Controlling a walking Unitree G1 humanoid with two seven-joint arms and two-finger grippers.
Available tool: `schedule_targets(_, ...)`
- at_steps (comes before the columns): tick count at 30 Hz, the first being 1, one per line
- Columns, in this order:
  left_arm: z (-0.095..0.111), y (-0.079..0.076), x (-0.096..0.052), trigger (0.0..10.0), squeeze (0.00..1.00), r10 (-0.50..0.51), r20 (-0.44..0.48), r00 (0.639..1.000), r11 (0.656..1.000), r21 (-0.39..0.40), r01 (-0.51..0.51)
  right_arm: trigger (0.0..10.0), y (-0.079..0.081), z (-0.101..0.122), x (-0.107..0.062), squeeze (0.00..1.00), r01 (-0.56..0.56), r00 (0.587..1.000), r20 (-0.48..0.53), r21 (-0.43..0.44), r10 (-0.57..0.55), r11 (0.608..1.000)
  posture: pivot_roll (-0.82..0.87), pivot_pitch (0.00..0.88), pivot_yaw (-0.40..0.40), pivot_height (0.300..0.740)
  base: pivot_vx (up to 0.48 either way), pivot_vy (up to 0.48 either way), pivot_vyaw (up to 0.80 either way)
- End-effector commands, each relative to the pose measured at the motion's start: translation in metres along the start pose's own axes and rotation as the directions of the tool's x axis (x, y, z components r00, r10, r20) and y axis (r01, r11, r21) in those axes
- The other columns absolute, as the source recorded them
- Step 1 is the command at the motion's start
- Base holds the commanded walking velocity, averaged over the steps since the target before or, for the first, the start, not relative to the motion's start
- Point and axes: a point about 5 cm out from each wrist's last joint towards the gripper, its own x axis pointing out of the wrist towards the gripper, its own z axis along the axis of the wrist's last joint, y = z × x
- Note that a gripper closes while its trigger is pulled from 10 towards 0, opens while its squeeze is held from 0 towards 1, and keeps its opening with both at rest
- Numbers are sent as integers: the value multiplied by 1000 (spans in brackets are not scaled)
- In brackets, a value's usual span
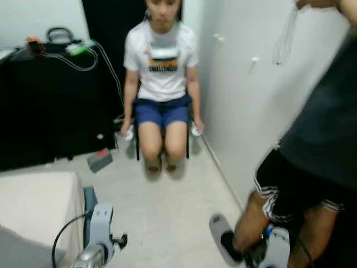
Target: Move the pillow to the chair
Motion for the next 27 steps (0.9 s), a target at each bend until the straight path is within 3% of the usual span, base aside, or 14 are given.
schedule_targets(1,6,-1,1,10000,0,-7,21,1000,1000,10,7,10000,-3,7,1,0,10,1000,25,9,-10,1000,-14,20,35,740,0,0,0)
schedule_targets(10,10,-4,2,10000,0,-7,39,999,999,31,6,10000,-2,8,1,0,-8,1000,18,-1,8,1000,-15,24,37,740,0,0,0)
schedule_targets(16,22,-14,4,10000,0,-24,91,996,1000,-17,26,10000,4,13,2,0,-42,998,43,-42,44,998,-10,31,31,740,0,0,0)
schedule_targets(19,41,-30,6,10000,0,-102,194,976,991,-62,116,10000,15,26,4,0,-80,989,121,-6,80,997,-12,33,28,740,0,0,0)
schedule_targets(24,53,-36,6,10000,0,-130,257,958,988,-45,146,10000,18,38,5,0,-103,977,189,19,97,995,-12,35,27,740,0,0,0)
schedule_targets(26,68,-38,3,10000,0,-162,341,926,986,10,169,10000,22,57,3,0,-138,946,293,-23,139,990,-15,42,29,740,0,0,0)
schedule_targets(27,80,-38,0,10000,0,-188,412,892,982,48,184,10000,26,73,0,0,-163,902,390,-86,184,983,-18,49,35,740,0,0,0)
